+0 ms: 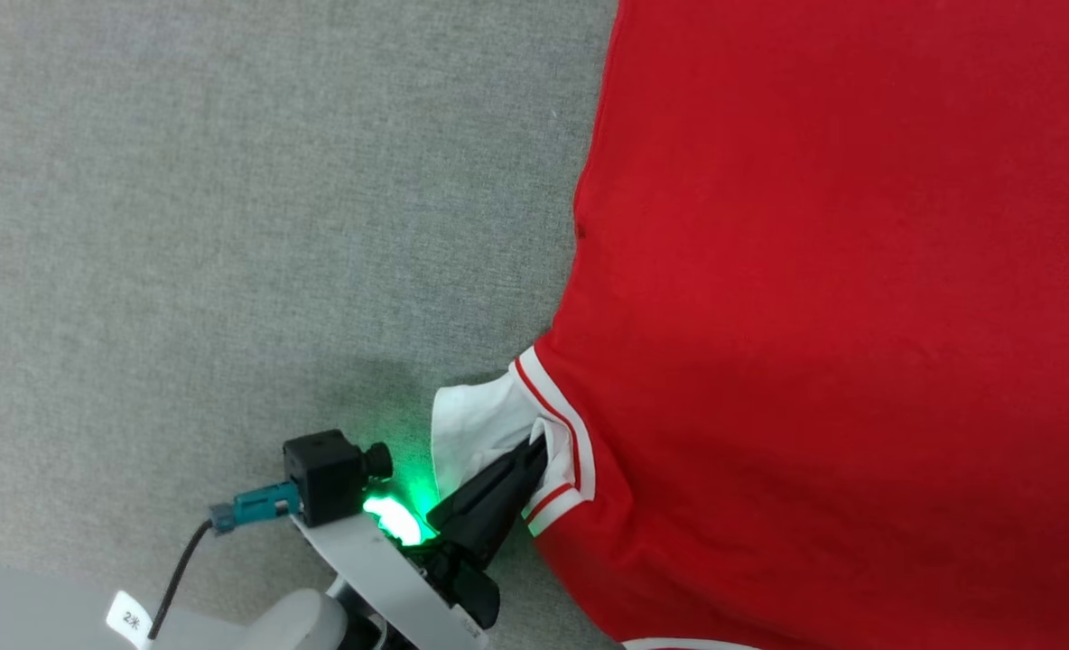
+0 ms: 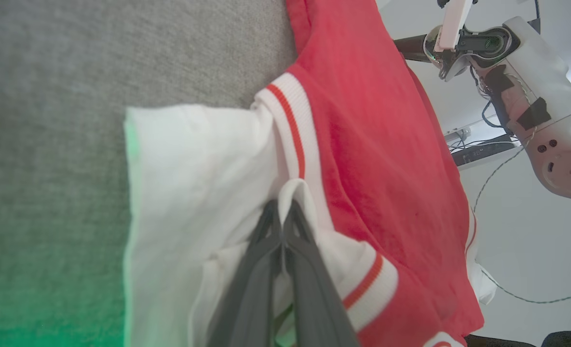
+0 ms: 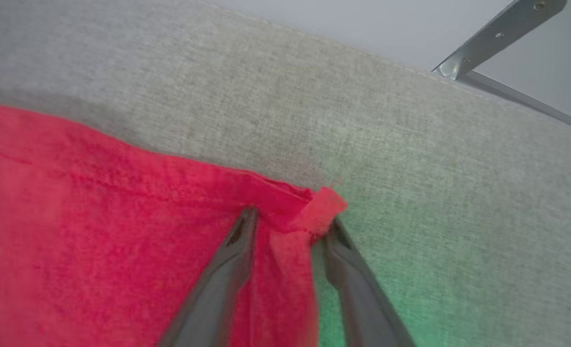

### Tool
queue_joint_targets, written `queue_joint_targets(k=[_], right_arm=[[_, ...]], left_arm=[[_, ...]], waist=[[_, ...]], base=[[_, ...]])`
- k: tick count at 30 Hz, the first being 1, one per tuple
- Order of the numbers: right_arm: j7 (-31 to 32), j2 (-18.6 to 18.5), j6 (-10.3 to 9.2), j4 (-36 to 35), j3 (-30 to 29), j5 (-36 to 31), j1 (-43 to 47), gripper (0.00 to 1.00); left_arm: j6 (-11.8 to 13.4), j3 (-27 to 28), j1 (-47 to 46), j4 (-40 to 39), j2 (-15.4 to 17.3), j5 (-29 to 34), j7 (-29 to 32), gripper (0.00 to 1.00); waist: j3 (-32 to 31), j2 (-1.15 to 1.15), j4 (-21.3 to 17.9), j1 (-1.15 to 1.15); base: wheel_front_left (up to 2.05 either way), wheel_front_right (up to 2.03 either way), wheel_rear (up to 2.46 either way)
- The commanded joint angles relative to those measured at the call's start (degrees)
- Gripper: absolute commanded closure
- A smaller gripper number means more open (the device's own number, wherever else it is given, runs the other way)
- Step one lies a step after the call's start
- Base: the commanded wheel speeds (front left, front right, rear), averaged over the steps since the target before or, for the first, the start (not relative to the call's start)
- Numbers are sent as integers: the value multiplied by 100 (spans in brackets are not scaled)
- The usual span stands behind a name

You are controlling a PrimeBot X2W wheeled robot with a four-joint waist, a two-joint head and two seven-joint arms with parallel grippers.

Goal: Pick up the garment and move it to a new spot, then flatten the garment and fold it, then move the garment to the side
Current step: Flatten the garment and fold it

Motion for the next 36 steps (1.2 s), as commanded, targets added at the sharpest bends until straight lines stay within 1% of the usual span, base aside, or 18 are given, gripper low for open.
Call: queue_joint_targets(k=[1,4,8,11,14,17,20,23,25,28,30,32,36], right_arm=[[209,244,39,398,321,85,618,100],[119,144,37,470,433,171,587,100],[-140,135,38,483,557,353,699,100],[-380,33,38,273,747,576,914,100],[-598,-192,38,-110,943,955,1299,100],[-765,-547,37,-680,1134,1373,1860,100],[-884,-936,31,-1343,1236,1779,2541,100],[-920,-1265,31,-2008,1241,2130,3280,100],[-974,-1455,30,-2413,1187,2249,3772,100],[-1138,-1599,21,-2859,948,2360,4534,100],[-1201,-1628,20,-3119,781,2397,5103,100],[-1269,-1592,20,-3358,566,2383,5637,100],[-1201,-1372,19,-3799,191,2223,6646,100]], left_arm=[[152,-43,30,730,15,-120,117,100],[142,-61,-31,753,27,-121,83,100],[134,-21,-97,832,-2,-95,-35,100],[166,36,-120,940,-1,-61,-138,100],[202,119,-78,1017,7,-77,-243,100],[276,207,5,1063,62,-77,-340,100],[404,265,90,1088,144,-19,-389,100],[546,343,163,1060,147,-21,-447,100],[629,408,185,1035,164,-7,-481,100],[721,417,213,1009,201,51,-491,100],[761,423,198,1016,195,52,-480,100],[777,442,183,1014,216,29,-459,100],[824,454,261,996,257,20,-462,100]], waist=[[-17,0,-22,0],[-91,0,-86,0],[-338,0,-161,0],[-595,0,-239,0],[-875,0,-373,0],[-1170,0,-555,0],[-1447,0,-754,0],[-1661,0,-977,0],[-1777,0,-1119,0],[-1921,0,-1287,0],[-1984,0,-1373,0],[-2017,0,-1464,0],[-2046,0,-1644,0]], base=[[0,0,0],[0,0,0],[0,0,0],[0,0,0],[0,0,0],[0,0,0],[0,0,0],[0,0,0],[0,0,0],[0,0,0],[0,0,0],[0,0,0],[0,0,0]])
